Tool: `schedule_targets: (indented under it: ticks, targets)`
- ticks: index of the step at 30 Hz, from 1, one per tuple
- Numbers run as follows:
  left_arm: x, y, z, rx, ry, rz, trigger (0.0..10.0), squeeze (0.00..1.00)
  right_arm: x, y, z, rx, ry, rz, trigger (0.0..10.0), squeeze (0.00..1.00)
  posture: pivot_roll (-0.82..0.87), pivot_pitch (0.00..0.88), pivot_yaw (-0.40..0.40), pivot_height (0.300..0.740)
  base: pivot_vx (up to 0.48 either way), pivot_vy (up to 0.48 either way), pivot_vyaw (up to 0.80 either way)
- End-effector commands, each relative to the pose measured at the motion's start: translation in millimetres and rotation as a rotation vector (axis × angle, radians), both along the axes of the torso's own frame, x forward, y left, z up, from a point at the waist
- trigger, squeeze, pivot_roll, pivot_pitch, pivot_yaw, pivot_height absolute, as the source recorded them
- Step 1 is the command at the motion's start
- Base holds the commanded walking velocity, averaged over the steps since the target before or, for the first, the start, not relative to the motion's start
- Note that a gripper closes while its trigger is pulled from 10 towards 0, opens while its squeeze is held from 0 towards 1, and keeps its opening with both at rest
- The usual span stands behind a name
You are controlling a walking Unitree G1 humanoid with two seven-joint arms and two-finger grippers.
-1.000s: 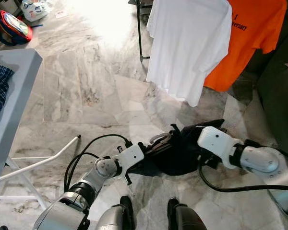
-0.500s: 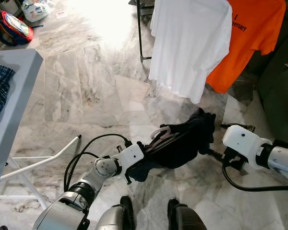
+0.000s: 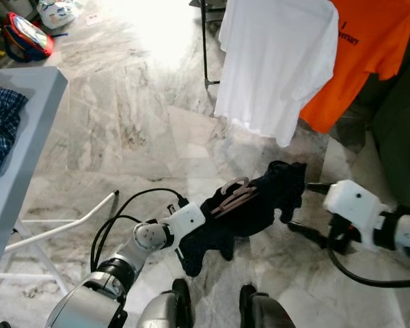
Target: Hang hanger
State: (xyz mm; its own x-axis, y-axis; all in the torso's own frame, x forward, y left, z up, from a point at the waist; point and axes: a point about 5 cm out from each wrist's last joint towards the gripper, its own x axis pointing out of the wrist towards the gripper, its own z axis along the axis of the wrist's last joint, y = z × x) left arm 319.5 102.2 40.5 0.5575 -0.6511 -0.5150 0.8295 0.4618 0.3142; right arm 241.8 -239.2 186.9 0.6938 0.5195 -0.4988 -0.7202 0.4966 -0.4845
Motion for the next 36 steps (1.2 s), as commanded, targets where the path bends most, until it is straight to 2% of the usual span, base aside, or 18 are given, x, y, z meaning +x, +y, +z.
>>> schedule_targets:
  ticks: [1, 2, 3, 4, 5, 6, 7, 8, 9, 13, 15, 21, 27, 31, 36]
  targets:
    - [1.8, -1.0, 6, -0.026, -0.026, -0.026, 0.0, 0.00, -4.3, -6.7, -2, -0.033, 0.017, 0.005, 10.0, 1.00, -0.18, 0.294, 0.087, 0.740, 0.000, 0.000, 0.00]
    - [3.2, -1.9, 10, -0.042, -0.038, -0.042, 0.0, 0.00, -5.9, -14.5, -4, -0.055, 0.025, -0.013, 10.0, 1.00, -0.18, 0.297, 0.088, 0.740, 0.000, 0.000, 0.00]
    - [3.2, -1.9, 10, -0.042, -0.038, -0.042, 0.0, 0.00, -5.9, -14.5, -4, -0.055, 0.025, -0.013, 10.0, 1.00, -0.18, 0.297, 0.088, 0.740, 0.000, 0.000, 0.00]
    - [4.2, -3.4, 14, -0.051, -0.061, -0.077, 0.0, 0.00, -7.5, -24.1, -8, -0.083, 0.034, -0.031, 10.0, 0.87, -0.18, 0.298, 0.089, 0.740, 0.000, 0.000, 0.00]
    - [4.2, -4.5, 17, -0.051, -0.080, -0.110, 0.0, 0.00, -9.0, -29.9, -11, -0.109, 0.038, -0.037, 10.0, 0.87, -0.18, 0.299, 0.090, 0.740, 0.000, 0.000, 0.00]
    - [4.0, -5.1, 18, -0.052, -0.090, -0.126, 0.0, 0.00, -9.1, -31.0, -11, -0.104, 0.037, -0.039, 10.0, 0.42, -0.19, 0.300, 0.090, 0.740, 0.000, 0.000, 0.00]
    - [3.5, -6.0, 20, -0.057, -0.097, -0.145, 0.0, 0.00, -8.3, -30.7, -12, -0.077, 0.032, -0.046, 10.0, 0.11, -0.19, 0.300, 0.090, 0.740, 0.000, 0.000, 0.00]
    - [3.5, -6.0, 20, -0.057, -0.097, -0.145, 0.0, 0.00, -8.3, -30.7, -12, -0.077, 0.032, -0.046, 10.0, 0.11, -0.19, 0.300, 0.090, 0.740, 0.000, 0.000, 0.00]
    - [2.3, -7.8, 22, -0.061, -0.106, -0.187, 0.0, 0.00, -6.8, -29.6, -16, -0.034, 0.023, -0.052, 10.0, 0.00, -0.18, 0.301, 0.092, 0.740, 0.000, 0.000, 0.00]
    - [0.3, -9.7, 25, -0.056, -0.129, -0.250, 0.0, 0.00, -0.7, -26.5, -24, 0.011, -0.015, -0.066, 10.0, 0.00, -0.18, 0.303, 0.096, 0.740, 0.000, 0.000, 0.00]
    - [-0.8, -8.7, 27, -0.043, -0.144, -0.297, 0.0, 0.00, 2.9, -23.8, -28, -0.003, -0.050, -0.046, 10.0, 0.00, -0.18, 0.305, 0.099, 0.740, 0.000, 0.000, 0.00]
    - [-0.6, -0.5, 32, 0.003, -0.168, -0.362, 0.0, 0.00, 10.5, -10.3, -21, 0.017, -0.095, 0.035, 10.0, 0.00, -0.16, 0.309, 0.102, 0.740, 0.000, 0.000, 0.00]
    - [-1.8, -1.6, 37, 0.013, -0.192, -0.433, 0.0, 0.00, 15.4, -3.5, -26, -0.025, -0.052, 0.127, 10.0, 0.00, -0.16, 0.307, 0.103, 0.740, 0.000, 0.000, 0.00]
    - [-2.4, -5.0, 38, 0.014, -0.205, -0.459, 0.0, 0.00, 17.8, 3.5, -27, 0.023, 0.008, 0.176, 10.0, 0.00, -0.16, 0.305, 0.102, 0.740, 0.000, 0.000, 0.00]
    - [-2.1, -10.1, 41, -0.001, -0.219, -0.474, 0.0, 0.00, 21.0, -2.1, -35, 0.008, 0.079, 0.191, 10.0, 0.00, -0.15, 0.304, 0.101, 0.740, 0.000, 0.000, 0.00]
